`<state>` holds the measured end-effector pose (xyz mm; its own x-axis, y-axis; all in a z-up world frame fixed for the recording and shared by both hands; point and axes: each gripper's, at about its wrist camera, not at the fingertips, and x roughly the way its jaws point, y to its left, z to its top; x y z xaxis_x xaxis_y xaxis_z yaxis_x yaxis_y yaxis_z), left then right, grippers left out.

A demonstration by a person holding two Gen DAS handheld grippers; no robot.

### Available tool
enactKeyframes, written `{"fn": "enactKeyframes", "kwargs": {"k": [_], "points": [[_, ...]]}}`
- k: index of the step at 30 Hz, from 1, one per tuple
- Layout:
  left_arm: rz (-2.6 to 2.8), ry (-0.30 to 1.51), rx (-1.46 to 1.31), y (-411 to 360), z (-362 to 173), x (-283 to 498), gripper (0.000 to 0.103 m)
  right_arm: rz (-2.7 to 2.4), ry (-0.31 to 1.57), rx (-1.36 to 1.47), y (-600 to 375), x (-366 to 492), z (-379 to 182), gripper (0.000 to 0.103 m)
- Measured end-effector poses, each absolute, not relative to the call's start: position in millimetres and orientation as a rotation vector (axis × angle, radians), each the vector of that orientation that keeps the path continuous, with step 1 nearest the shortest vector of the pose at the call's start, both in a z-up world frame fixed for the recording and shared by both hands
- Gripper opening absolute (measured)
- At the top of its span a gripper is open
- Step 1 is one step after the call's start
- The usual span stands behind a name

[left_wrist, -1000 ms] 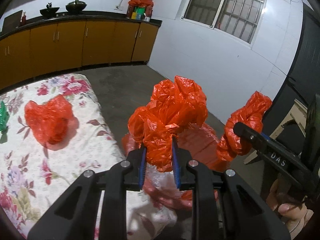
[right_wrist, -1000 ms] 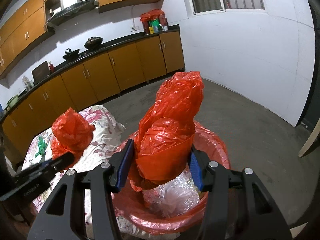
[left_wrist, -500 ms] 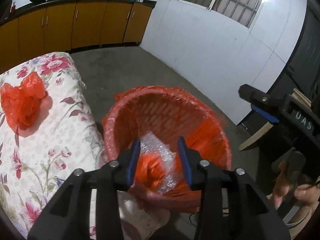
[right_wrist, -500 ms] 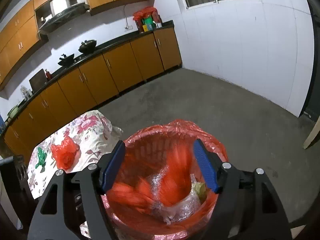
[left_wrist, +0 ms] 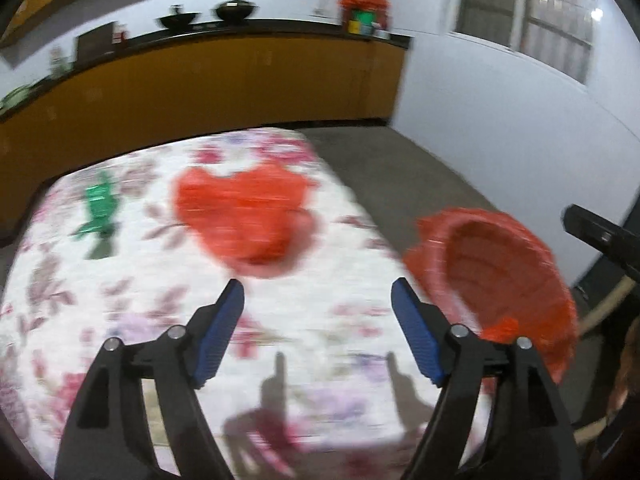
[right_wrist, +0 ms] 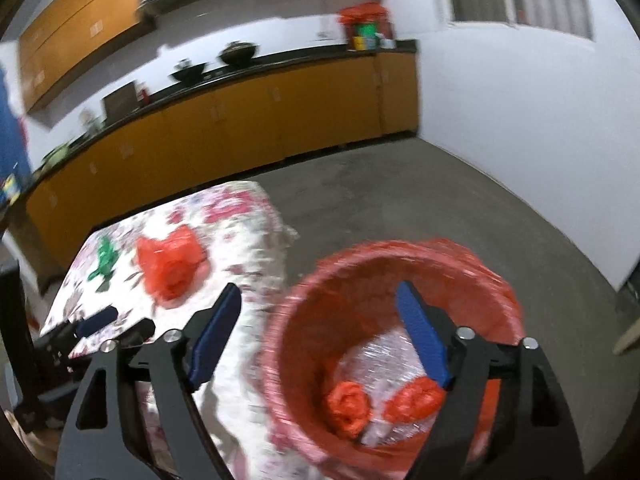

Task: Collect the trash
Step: 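Grasp the green bag with the left tool while the right tool grasps the last orange bag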

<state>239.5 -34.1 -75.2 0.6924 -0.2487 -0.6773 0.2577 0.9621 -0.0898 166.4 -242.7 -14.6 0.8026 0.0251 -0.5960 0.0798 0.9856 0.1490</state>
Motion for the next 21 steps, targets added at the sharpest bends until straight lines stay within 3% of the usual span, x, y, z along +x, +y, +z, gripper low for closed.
{"fn": "enactKeyframes", "kwargs": {"k": [8, 15, 21], "points": [[-0.017, 0.736, -0.046, 72, -72, 263, 0.077, 0.152, 0.675, 0.112, -162, 216, -18, 0.082], [0.115, 0.709, -0.121, 134, -65, 294, 0.077, 0.238, 0.725, 0.081, -104, 262, -40, 0.067], [0.129, 0.724, -0.198, 163, -71, 319, 0.077, 0.231, 0.732, 0.092, -79, 301, -57, 0.065]]}}
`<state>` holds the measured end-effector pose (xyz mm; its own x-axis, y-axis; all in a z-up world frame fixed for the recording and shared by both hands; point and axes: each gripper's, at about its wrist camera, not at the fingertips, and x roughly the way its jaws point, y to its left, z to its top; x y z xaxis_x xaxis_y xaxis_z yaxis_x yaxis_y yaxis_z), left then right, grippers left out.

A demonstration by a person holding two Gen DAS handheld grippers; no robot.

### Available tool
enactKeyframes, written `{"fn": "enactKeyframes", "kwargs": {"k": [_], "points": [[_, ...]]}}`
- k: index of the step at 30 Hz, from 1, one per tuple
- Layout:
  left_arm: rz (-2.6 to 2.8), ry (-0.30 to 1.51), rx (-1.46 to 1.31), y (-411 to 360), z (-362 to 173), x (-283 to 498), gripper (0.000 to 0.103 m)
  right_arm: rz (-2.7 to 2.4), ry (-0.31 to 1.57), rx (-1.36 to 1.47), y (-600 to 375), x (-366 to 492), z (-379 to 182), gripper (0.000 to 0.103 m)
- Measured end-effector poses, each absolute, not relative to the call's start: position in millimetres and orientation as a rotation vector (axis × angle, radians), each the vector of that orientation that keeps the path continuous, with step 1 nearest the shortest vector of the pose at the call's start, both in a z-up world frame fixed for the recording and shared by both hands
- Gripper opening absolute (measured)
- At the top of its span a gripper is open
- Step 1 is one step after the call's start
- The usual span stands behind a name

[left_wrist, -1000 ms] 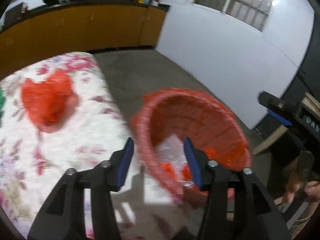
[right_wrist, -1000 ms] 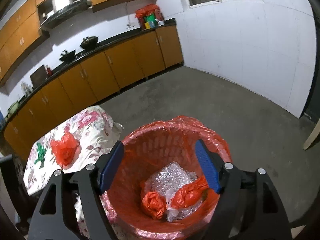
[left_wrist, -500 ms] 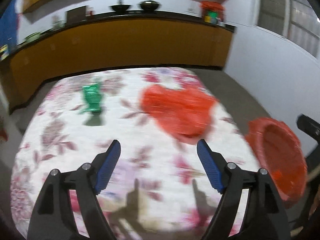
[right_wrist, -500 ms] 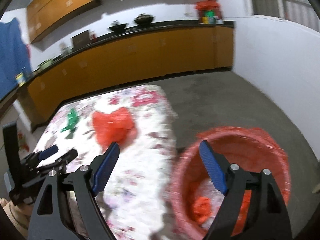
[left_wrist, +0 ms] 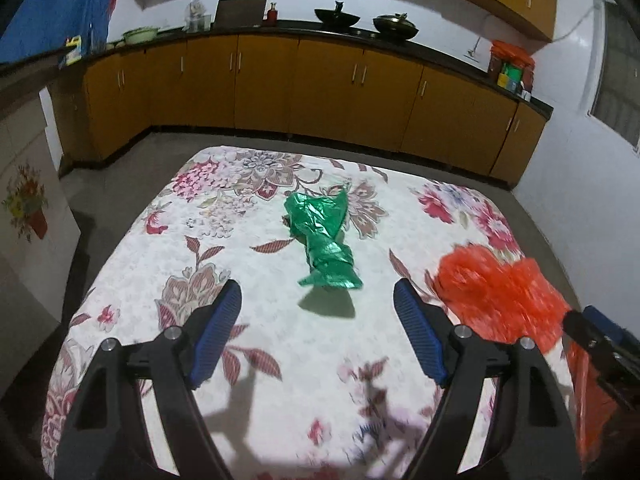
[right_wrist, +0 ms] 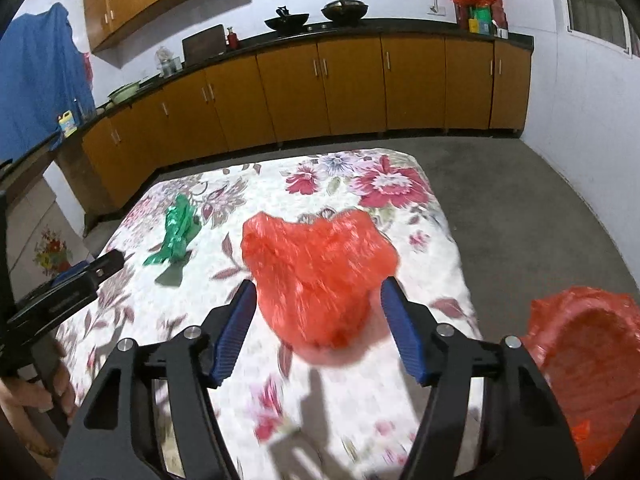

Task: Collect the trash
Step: 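Grasp the green bag with the left tool while the right tool grasps the last orange bag, then carry both bags over the orange bin and open both tools to drop them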

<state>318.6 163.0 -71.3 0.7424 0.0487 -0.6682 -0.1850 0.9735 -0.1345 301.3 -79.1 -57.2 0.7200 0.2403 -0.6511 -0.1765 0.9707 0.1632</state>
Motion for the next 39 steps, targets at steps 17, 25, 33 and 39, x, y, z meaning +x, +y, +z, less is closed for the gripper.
{"fn": "enactKeyframes", "kwargs": {"k": [17, 25, 33, 39], "points": [[0.153, 0.880, -0.175, 154, -126, 409, 0.077, 0.252, 0.835, 0.122, -104, 310, -92, 0.014], [0.175, 0.915, -0.165, 160, -139, 414, 0.034, 0.278, 0.818, 0.198, -121, 292, -87, 0.006], [0.116, 0.871, -0.154, 158, -127, 397, 0.024, 0.267, 0.754, 0.221, -132, 279, -65, 0.005], [0.030, 0.820, -0.143, 142, -103, 367, 0.023, 0.237, 0.704, 0.223, -143, 261, -45, 0.005]]}}
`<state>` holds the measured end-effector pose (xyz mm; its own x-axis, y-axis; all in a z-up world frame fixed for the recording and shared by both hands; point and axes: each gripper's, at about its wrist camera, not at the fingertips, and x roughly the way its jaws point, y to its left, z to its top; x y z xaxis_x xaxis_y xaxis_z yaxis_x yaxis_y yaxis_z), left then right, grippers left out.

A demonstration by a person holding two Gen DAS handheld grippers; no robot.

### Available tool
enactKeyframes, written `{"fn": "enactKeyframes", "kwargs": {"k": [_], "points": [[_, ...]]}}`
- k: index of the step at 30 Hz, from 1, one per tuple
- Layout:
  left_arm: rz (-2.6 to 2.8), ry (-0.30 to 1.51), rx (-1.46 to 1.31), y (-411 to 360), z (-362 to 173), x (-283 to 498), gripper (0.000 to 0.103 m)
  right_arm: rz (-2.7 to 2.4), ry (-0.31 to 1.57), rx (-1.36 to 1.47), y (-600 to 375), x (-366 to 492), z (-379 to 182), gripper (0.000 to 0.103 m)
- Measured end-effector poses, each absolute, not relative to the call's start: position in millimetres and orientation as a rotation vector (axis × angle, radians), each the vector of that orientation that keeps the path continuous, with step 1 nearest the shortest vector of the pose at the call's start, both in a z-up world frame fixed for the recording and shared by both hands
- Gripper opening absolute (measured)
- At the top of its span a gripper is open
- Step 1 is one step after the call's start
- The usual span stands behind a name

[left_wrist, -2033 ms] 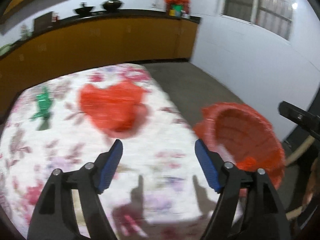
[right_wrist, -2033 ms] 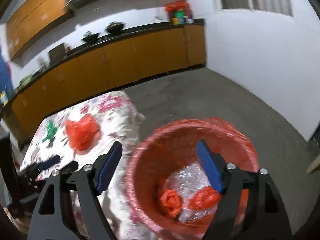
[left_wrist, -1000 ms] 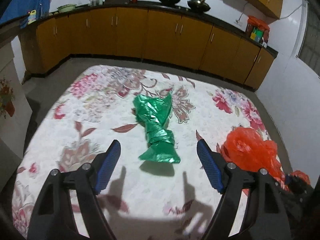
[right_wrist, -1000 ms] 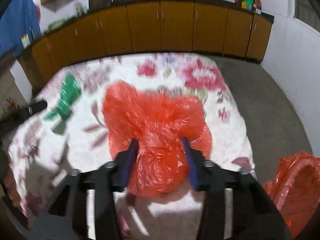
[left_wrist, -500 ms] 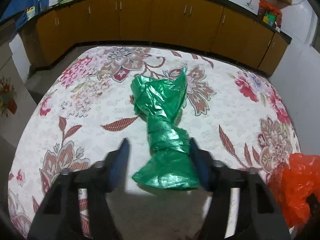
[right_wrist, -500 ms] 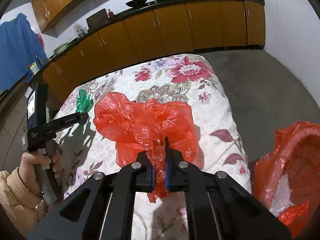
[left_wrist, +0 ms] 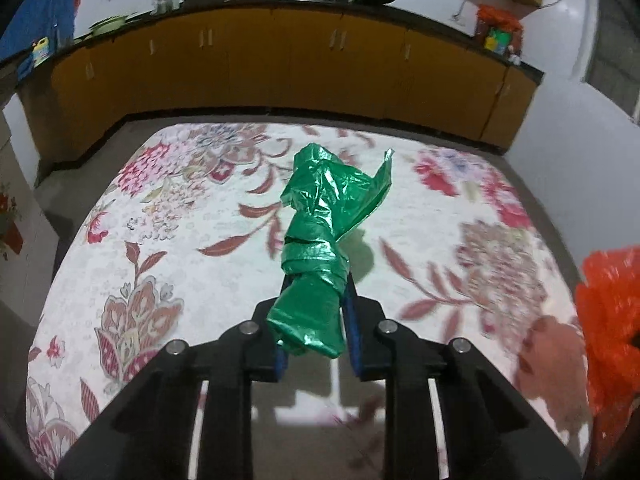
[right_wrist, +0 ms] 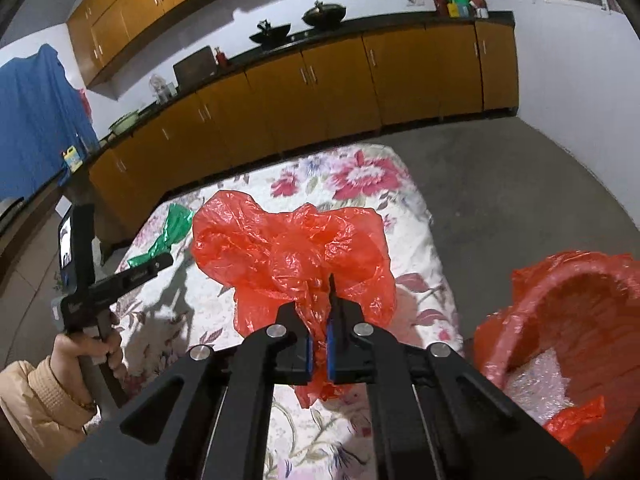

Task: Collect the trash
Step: 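Carry both bags over the orange bin and open both tools to drop them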

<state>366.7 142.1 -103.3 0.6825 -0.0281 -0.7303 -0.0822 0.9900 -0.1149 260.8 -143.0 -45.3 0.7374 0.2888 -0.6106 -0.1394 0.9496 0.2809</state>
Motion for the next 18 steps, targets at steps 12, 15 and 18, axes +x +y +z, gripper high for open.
{"fn": "enactKeyframes", "kwargs": {"k": [12, 15, 18], "points": [[-0.209, 0.749, -0.153, 71, -47, 293, 0.023, 0.085, 0.593, 0.260, -204, 200, -2, 0.005], [-0.270, 0.742, -0.148, 49, -37, 275, 0.023, 0.039, 0.567, 0.273, -221, 182, 7, 0.005], [-0.332, 0.734, -0.141, 26, -28, 259, 0.023, 0.002, 0.547, 0.277, -234, 167, 12, 0.005]]}}
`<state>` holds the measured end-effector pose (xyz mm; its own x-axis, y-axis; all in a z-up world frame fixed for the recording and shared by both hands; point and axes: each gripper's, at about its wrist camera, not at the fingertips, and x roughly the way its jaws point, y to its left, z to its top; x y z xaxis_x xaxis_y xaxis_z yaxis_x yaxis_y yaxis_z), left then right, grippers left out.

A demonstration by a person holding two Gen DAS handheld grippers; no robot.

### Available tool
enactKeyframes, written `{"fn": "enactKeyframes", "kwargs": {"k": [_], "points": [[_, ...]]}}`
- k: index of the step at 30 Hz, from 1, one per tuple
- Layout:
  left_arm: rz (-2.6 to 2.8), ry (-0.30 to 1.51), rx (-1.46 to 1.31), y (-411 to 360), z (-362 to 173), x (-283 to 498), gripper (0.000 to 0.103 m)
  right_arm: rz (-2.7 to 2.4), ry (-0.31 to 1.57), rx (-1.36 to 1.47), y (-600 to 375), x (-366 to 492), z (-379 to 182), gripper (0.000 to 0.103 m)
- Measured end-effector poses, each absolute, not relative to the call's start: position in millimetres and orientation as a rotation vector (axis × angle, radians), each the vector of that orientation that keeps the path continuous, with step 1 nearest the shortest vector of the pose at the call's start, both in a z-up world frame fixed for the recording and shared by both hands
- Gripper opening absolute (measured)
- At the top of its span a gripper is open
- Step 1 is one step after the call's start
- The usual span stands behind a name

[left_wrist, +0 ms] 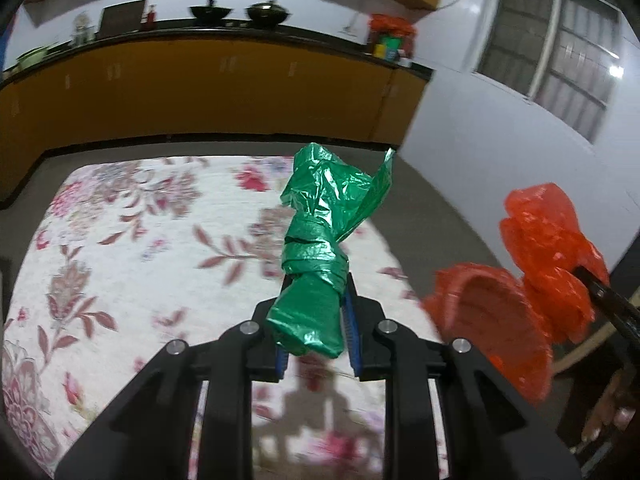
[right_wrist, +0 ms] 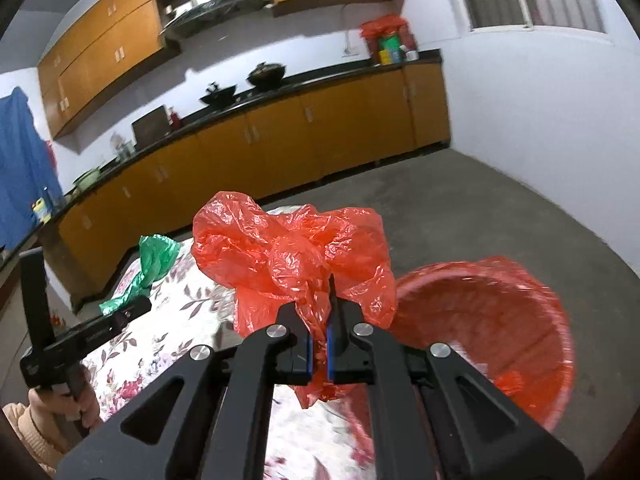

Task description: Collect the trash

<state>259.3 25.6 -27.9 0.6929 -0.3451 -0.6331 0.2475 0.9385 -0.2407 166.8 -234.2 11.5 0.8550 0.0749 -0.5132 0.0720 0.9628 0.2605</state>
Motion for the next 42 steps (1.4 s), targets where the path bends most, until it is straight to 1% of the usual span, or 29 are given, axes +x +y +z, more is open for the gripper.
{"fn": "enactKeyframes", "kwargs": {"k": [11, 26, 29, 31, 32, 33, 34, 36, 38, 40, 42], "points": [[-0.514, 0.750, -0.111, -58, -20, 222, 0.023, -0.140, 0.508, 0.320, -283, 129, 13, 0.005], [-0.661, 0.836, -0.091, -144, -46, 219, 0.024, -0.233, 0.519, 0.399, -325, 125, -4, 0.005], [-0.685, 0.865, -0.090, -160, -55, 220, 0.026, -0.234, 0.531, 0.404, -327, 129, -8, 0.005], [-0.692, 0.884, -0.088, -168, -62, 220, 0.030, -0.231, 0.541, 0.413, -331, 131, -11, 0.008], [-0.698, 0.898, -0.086, -173, -68, 221, 0.031, -0.225, 0.549, 0.421, -334, 132, -12, 0.012], [-0.702, 0.912, -0.083, -176, -72, 222, 0.035, -0.223, 0.555, 0.426, -336, 134, -13, 0.019], [-0.704, 0.923, -0.080, -178, -76, 223, 0.038, -0.224, 0.557, 0.432, -338, 133, -15, 0.024], [-0.707, 0.945, -0.075, -181, -84, 223, 0.041, -0.232, 0.553, 0.431, -340, 128, -17, 0.041], [-0.702, 0.957, -0.068, -179, -90, 222, 0.045, -0.238, 0.549, 0.423, -339, 123, -17, 0.050], [-0.694, 0.969, -0.070, -176, -93, 222, 0.047, -0.246, 0.550, 0.414, -340, 118, -17, 0.053], [-0.685, 0.969, -0.069, -172, -93, 220, 0.049, -0.250, 0.557, 0.406, -339, 112, -16, 0.059]]}}
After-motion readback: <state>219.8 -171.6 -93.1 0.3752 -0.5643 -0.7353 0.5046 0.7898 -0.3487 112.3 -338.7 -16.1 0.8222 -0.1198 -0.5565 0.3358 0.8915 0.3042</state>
